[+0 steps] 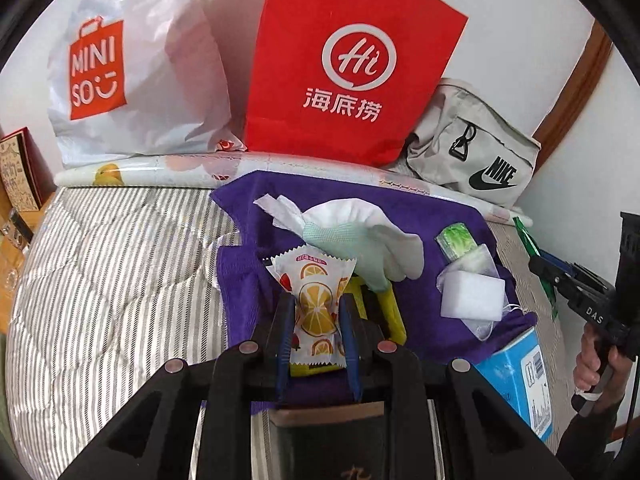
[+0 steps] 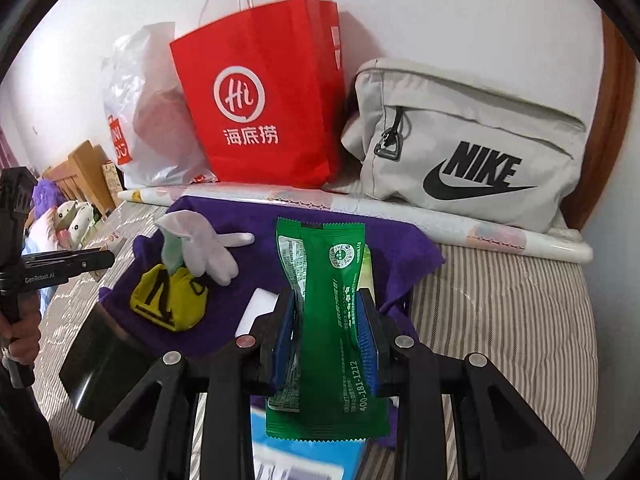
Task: Organize soft objects
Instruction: 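Carry both packets over the purple towel with both tools, then lower both packets onto the purple towel and open both tools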
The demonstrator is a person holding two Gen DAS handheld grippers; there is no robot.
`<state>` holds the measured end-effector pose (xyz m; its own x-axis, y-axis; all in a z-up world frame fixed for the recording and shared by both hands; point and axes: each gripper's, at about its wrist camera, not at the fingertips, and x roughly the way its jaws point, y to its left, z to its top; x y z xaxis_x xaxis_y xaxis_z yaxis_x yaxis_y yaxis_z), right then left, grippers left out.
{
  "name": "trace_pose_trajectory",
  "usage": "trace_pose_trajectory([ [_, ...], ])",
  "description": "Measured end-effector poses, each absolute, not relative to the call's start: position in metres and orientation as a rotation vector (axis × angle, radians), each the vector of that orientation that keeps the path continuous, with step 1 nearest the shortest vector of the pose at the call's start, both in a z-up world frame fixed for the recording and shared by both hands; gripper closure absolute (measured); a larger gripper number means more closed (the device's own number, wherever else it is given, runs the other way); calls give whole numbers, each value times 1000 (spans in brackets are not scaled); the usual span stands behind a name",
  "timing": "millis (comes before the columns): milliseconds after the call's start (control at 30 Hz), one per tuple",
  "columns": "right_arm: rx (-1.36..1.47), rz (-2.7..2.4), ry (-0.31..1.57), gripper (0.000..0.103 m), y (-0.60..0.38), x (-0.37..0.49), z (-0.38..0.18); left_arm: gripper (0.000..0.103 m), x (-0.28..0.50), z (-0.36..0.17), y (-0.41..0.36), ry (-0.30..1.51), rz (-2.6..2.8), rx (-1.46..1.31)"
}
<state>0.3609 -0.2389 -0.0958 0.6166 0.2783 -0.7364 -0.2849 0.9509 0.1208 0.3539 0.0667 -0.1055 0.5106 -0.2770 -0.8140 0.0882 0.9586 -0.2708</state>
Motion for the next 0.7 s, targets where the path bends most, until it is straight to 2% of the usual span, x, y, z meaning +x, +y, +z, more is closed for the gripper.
trace_pose_trajectory([
  [700, -44, 353, 984, 70, -224, 411, -139, 75, 394, -146, 57, 1132, -230, -209],
])
